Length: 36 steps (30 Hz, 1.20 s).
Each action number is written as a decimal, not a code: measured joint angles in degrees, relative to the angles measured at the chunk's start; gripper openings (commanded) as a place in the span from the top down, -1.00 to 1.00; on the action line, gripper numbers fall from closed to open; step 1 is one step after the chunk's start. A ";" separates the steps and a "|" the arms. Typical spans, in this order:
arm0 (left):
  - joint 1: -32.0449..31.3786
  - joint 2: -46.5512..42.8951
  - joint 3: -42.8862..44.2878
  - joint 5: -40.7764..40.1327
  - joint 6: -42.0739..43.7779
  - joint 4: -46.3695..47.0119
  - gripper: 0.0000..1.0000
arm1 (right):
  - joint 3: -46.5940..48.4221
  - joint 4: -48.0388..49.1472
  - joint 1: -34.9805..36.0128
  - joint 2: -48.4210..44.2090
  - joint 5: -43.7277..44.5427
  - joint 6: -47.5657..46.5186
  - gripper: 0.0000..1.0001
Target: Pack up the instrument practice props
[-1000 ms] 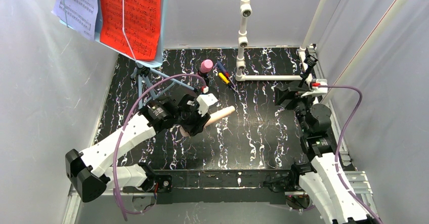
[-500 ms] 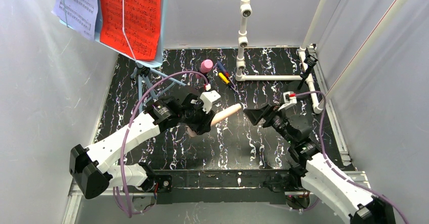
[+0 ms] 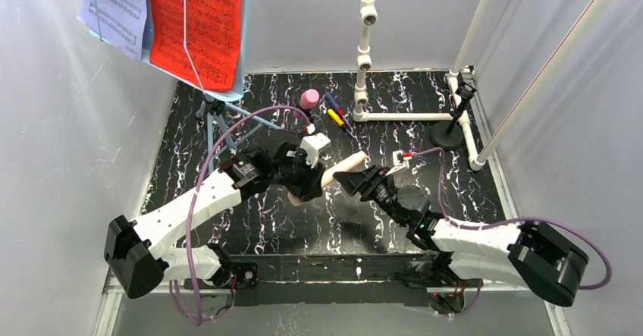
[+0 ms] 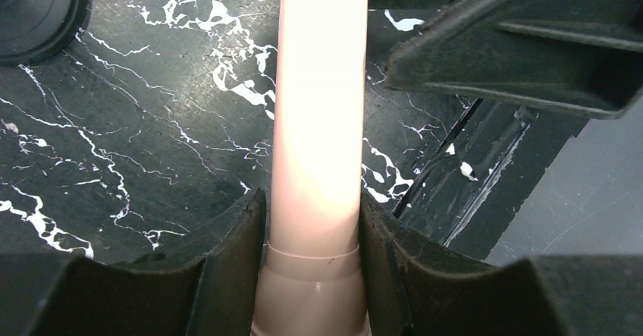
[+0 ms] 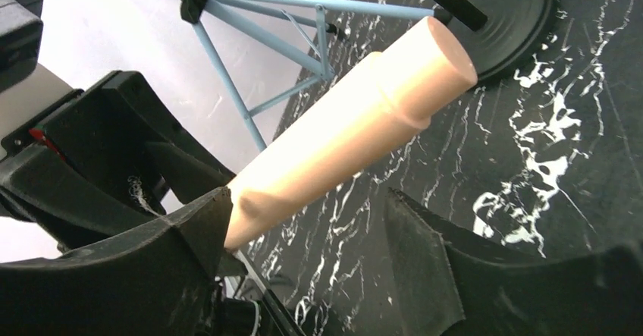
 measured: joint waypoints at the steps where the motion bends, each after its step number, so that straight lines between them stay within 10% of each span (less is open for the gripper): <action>1: 0.00 0.00 0.00 0.31 -0.09 0.28 1.00 | 0.02 2.27 0.33 1.66 0.66 0.68 -0.49; 7: 0.04 0.00 0.00 1.07 -0.55 0.63 1.00 | 0.31 12.07 2.47 9.11 3.65 4.52 -0.11; 16: 0.20 0.31 0.02 0.33 -0.55 0.76 0.71 | 1.33 20.28 3.10 12.79 5.62 8.87 0.97; 23: 0.79 -0.26 0.00 -4.52 -0.07 0.17 0.12 | 1.29 15.56 3.23 8.11 10.08 9.01 0.97; 29: 0.33 -2.05 0.00 -5.38 -0.02 -0.04 0.75 | 1.29 12.09 2.03 6.62 14.29 9.03 0.95; 36: 0.35 -2.25 0.00 -5.53 0.37 0.09 1.00 | 2.40 9.27 1.33 7.69 11.34 5.79 -0.08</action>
